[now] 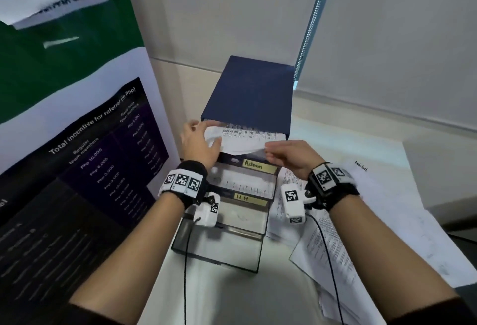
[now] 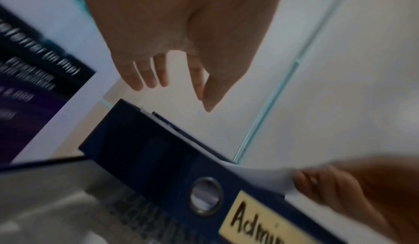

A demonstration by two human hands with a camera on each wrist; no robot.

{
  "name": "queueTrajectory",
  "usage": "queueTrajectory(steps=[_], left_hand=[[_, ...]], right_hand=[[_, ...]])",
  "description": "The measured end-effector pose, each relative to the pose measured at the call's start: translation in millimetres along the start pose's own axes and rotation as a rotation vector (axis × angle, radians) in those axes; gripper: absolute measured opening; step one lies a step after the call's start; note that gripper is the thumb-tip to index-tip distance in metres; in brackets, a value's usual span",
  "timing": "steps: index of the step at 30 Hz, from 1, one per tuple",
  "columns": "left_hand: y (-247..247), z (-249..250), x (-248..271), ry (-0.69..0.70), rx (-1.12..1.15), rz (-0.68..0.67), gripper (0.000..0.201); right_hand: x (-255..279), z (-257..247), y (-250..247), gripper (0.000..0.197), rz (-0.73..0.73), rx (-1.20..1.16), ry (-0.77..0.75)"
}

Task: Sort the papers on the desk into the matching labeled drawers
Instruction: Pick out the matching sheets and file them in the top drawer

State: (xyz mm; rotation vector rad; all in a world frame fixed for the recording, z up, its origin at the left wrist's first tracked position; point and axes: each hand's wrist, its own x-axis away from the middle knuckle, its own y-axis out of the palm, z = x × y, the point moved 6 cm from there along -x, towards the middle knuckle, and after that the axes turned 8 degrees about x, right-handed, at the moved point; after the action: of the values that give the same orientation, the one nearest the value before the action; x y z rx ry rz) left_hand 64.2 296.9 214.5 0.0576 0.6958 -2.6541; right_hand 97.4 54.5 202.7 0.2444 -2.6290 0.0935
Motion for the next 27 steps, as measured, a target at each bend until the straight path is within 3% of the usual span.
queueTrajectory(steps=[3, 6, 10, 12, 14, 16, 17, 19, 22, 24, 27], left_hand=[[27.0, 8.3, -0.9, 0.191, -0.242, -0.18, 0.016], [59.5, 3.3, 4.4, 0.172, -0.441, -0.45, 0.038], [76.9, -3.1, -4.1, 0.165, -0.667, -0.462, 0.058], [82.2, -6.9, -10.2, 0.121, -0.674, -0.473, 0.059], [88.2, -3.2, -13.9, 0.102, -0.612, -0.479, 0.049], [93.9, 17.4, -10.4, 0.178, -0.448, -0.428, 0.033], [98.0, 33.0, -3.9, 0.226, -0.319, -0.39, 0.028], [110.8, 66.4, 11.7, 0.297, -0.049, -0.353, 0.021], [154.6, 93.0, 44.3, 0.275, 0.193, -0.544, 0.019], [195.8, 87.0, 67.9, 0.233, 0.177, -0.736, 0.021], [252.5, 49.3, 102.9, 0.066, 0.037, -0.947, 0.027]], right_hand=[[-19.1, -0.1, 5.1, 0.023, 0.046, 0.104, -0.008], [-22.2, -2.0, 13.8, 0.023, 0.031, 0.231, -0.044], [-8.3, 0.1, -1.3, 0.02, -0.001, 0.195, -0.158], [-1.2, 15.9, -38.1, 0.019, 0.104, 0.128, -0.193], [4.8, 50.7, -93.9, 0.016, 0.32, 0.126, -0.187], [10.5, 100.4, -151.9, 0.024, 0.542, 0.367, -0.085], [14.7, 130.4, -175.9, 0.036, 0.595, 0.582, 0.047], [22.5, 196.1, -216.0, 0.067, 0.603, 0.869, 0.41], [42.1, 263.3, -242.4, 0.113, 0.548, 0.944, 0.756], [47.9, 277.5, -247.1, 0.124, 0.579, 0.902, 0.762], [47.6, 282.8, -245.4, 0.123, 0.579, 0.72, 0.651]])
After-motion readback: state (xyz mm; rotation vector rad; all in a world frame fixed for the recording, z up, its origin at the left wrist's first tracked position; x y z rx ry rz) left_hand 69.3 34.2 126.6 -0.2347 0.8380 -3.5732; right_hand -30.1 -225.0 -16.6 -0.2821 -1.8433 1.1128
